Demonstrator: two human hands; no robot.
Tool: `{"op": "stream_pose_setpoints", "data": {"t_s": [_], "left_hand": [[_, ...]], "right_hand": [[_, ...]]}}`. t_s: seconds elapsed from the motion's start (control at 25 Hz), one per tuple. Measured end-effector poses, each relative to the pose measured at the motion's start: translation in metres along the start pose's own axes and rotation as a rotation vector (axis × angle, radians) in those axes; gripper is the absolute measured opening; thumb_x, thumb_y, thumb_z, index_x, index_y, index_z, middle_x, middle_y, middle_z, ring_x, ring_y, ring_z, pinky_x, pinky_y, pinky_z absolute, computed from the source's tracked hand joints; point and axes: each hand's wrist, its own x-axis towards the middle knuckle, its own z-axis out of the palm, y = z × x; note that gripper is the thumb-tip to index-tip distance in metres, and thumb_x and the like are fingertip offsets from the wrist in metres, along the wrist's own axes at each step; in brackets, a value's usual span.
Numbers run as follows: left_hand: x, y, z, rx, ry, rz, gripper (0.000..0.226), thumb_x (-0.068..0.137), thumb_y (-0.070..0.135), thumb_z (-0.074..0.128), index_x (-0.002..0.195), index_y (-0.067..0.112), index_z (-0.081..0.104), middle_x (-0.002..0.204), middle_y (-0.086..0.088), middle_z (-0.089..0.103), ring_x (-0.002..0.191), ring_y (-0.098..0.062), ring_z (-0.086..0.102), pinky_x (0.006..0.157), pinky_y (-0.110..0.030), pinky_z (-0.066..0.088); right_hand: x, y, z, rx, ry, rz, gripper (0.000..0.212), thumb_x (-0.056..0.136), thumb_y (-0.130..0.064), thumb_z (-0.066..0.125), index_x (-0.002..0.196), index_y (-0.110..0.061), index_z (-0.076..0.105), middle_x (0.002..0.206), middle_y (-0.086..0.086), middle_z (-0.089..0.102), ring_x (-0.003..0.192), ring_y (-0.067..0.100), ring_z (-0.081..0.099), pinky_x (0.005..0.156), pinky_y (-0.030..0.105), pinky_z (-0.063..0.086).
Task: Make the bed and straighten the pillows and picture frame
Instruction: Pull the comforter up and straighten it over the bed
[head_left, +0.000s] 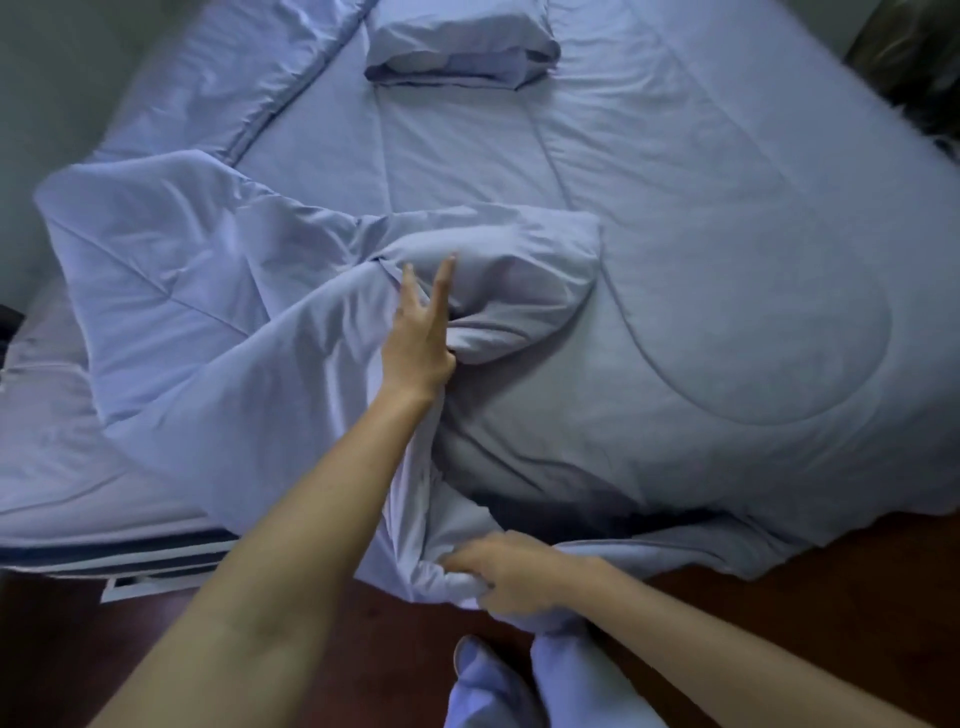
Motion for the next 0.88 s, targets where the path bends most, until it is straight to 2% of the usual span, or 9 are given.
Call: {"op": "stream_pose_setpoints", "data": {"t_s": [0.08,0.16,0.24,0.36,0.48,0.56,0.68,0.76,0.88], "left_hand": [[-0.001,-0.001,-0.007,0.003,0.118,-0.015,0.083,0.073,-0.008,0.044,0.147,0.029,0.03,0.12,-0.024,0.057,0.097,-0.043,0.056,0.065,-0.043,0.046],[0.001,-0.022,-0.033,-0.041,0.33,-0.109,0.051,0.076,-0.003,0.042,0.12,0.018,0.058,0.091,-0.022,0.065,0.088,-0.041,0.058,0.069,-0.044,0.044],[-0.012,-0.066,-0.063,-0.034,0.478,-0.242,0.035,0.075,-0.001,0.04,0.097,0.013,0.064,0.088,-0.021,0.067,0.084,-0.041,0.059,0.069,-0.044,0.044],[-0.083,-0.141,-0.086,0.015,0.539,-0.498,0.029,0.077,-0.002,0.042,0.094,0.012,0.061,0.088,-0.025,0.066,0.083,-0.043,0.059,0.064,-0.046,0.046],[-0.179,-0.195,-0.076,-0.033,0.473,-0.767,0.015,0.085,0.01,0.049,0.092,0.014,0.061,0.089,-0.026,0.066,0.081,-0.043,0.06,0.067,-0.046,0.046],[-0.227,-0.22,-0.072,-0.135,0.42,-0.931,0.014,0.085,0.018,0.05,0.091,0.018,0.062,0.092,-0.025,0.067,0.081,-0.04,0.061,0.07,-0.044,0.047],[-0.266,-0.235,-0.06,-0.205,0.375,-0.953,0.023,0.079,0.015,0.047,0.094,0.014,0.064,0.092,-0.021,0.068,0.083,-0.039,0.062,0.068,-0.036,0.041],[-0.265,-0.237,-0.055,-0.24,0.344,-0.946,0.026,0.08,0.003,0.05,0.099,0.011,0.066,0.094,-0.02,0.069,0.088,-0.038,0.063,0.069,-0.034,0.04],[-0.25,-0.248,-0.06,-0.32,0.114,-1.075,0.029,0.084,0.004,0.049,0.11,0.004,0.062,0.114,-0.025,0.064,0.105,-0.04,0.059,0.082,-0.038,0.043]], "right_hand": [[0.003,0.005,-0.001,0.045,-0.083,-0.047,0.03,0.076,-0.029,0.052,0.106,-0.029,0.053,0.104,-0.004,0.064,0.095,0.019,0.06,0.074,0.037,0.048],[0.006,0.017,-0.017,0.243,-0.132,-0.014,0.041,0.083,-0.032,0.06,0.123,-0.031,0.051,0.12,-0.01,0.061,0.109,0.01,0.057,0.092,0.031,0.048],[0.006,0.041,-0.042,0.488,0.112,0.191,0.048,0.088,-0.031,0.064,0.134,-0.024,0.05,0.131,-0.008,0.056,0.121,0.012,0.053,0.105,0.031,0.042],[0.025,0.07,-0.104,0.804,0.573,0.523,0.05,0.096,-0.038,0.049,0.141,-0.017,0.042,0.143,0.01,0.047,0.122,0.023,0.05,0.108,0.037,0.038],[0.084,0.062,-0.161,1.476,0.538,0.373,0.061,0.085,-0.071,0.038,0.134,-0.035,0.041,0.132,0.01,0.047,0.119,0.034,0.051,0.089,0.052,0.049],[0.122,0.029,-0.162,1.381,0.303,0.416,0.051,0.081,-0.073,0.043,0.107,-0.031,0.053,0.113,0.009,0.056,0.099,0.035,0.061,0.07,0.047,0.056],[0.165,-0.017,-0.125,1.078,0.055,0.425,0.048,0.077,-0.055,0.064,0.107,-0.018,0.061,0.092,0.008,0.067,0.074,0.024,0.066,0.064,0.034,0.056],[0.19,-0.048,-0.105,0.942,0.142,0.399,0.039,0.08,-0.026,0.073,0.113,-0.009,0.061,0.104,0.015,0.069,0.088,0.029,0.066,0.078,0.042,0.055],[0.226,-0.105,-0.094,1.039,0.207,0.249,0.024,0.078,-0.004,0.071,0.102,-0.005,0.066,0.104,0.016,0.07,0.095,0.031,0.066,0.089,0.043,0.052]]}}
